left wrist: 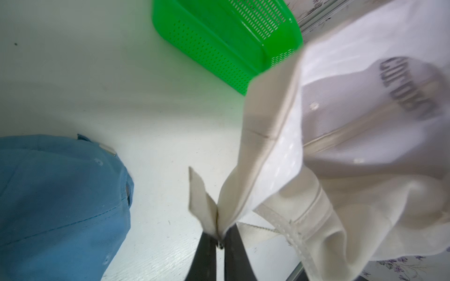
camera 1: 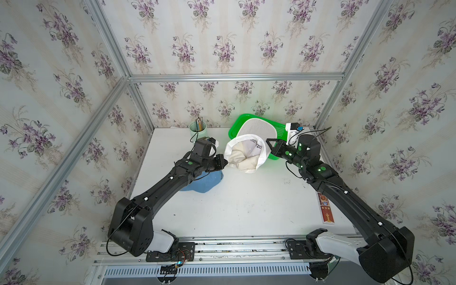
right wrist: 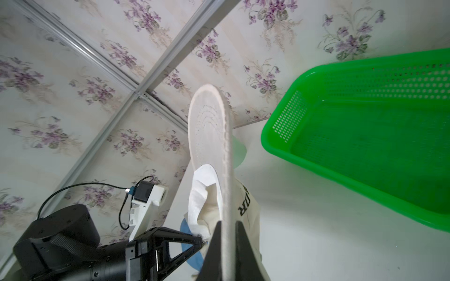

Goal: Turn the baseball cap inside out
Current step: Turn over the baseball cap.

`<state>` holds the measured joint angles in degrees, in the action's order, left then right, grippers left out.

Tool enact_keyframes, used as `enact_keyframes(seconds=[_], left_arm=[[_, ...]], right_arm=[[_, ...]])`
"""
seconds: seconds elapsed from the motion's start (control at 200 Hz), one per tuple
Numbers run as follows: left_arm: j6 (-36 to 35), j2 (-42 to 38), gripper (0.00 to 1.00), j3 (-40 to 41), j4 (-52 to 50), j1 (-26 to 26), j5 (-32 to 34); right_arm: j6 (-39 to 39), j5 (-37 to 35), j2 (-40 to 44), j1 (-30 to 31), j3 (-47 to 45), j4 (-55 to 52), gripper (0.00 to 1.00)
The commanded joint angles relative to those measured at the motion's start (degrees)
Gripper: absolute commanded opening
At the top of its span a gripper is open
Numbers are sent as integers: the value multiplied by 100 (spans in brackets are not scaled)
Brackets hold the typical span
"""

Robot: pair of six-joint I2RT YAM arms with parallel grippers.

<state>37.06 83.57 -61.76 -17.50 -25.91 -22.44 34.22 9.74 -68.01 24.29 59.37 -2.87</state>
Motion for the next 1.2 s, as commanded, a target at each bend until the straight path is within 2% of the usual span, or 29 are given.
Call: enact_keyframes(seconds=[0.0, 0.095, 0.19, 0.3, 0.395, 0.505, 0.594, 0.649, 0.734, 0.774, 0.869, 0.934, 1.004, 1.069, 1.084, 1.144, 1.194], left_arm=[[-209, 173, 0, -36, -694, -47, 282], [-306, 314, 0, -101, -884, -197, 514], [-309, 311, 0, -86, -931, -282, 627], [-282, 314, 0, -130, -1047, -316, 620], [-380, 370, 0, -306, -1446, -373, 758], [-457, 387, 0, -413, -1876, -419, 914], [-535, 338, 0, -508, -2128, -416, 960], [-581, 288, 13, -555, -2164, -418, 943], [-748, 298, 18, -746, -2224, -429, 957], [-889, 332, 23, -867, -2283, -432, 971], [-1607, 421, 49, -1217, -2595, -522, 973], [-2110, 318, 61, -1314, -2754, -648, 1130], [-2733, -111, 72, -1107, -2504, -884, 1255], [-3308, -709, 90, -752, -2045, -1288, 1576], [-3412, -831, 94, -658, -1953, -1381, 1696], [-3702, -1236, 98, -312, -1495, -1729, 2187], [-3761, -1488, 100, -49, -1114, -1847, 2312]], right_arm=[[-238, -1230, -86, 200, 118, -478, 0], [219, -1677, -70, 267, -63, -366, 0], [488, -1833, -40, 331, -274, -44, 0], [262, -2042, -374, 578, -35, -199, 0], [-54, -2786, -761, 1068, 370, -756, 0], [-89, -3362, -897, 1249, 390, -875, 0], [-90, -3375, -886, 1294, 374, -849, 0], [-69, -3032, -802, 1306, 300, -617, 0], [146, -2437, -732, 1306, 311, -516, 0], [300, -2193, -710, 1308, 348, -538, 0], [638, -1714, -687, 1297, 397, -621, 0], [803, -1501, -683, 1192, 356, -627, 0], [1034, -1222, -649, 940, 246, -553, 0], [1295, -948, -618, 736, 105, -442, 0], [1346, -907, -617, 515, 95, -435, 0], [1533, -713, -626, 347, 98, -416, 0], [1667, -644, -635, 292, 155, -430, 0]])
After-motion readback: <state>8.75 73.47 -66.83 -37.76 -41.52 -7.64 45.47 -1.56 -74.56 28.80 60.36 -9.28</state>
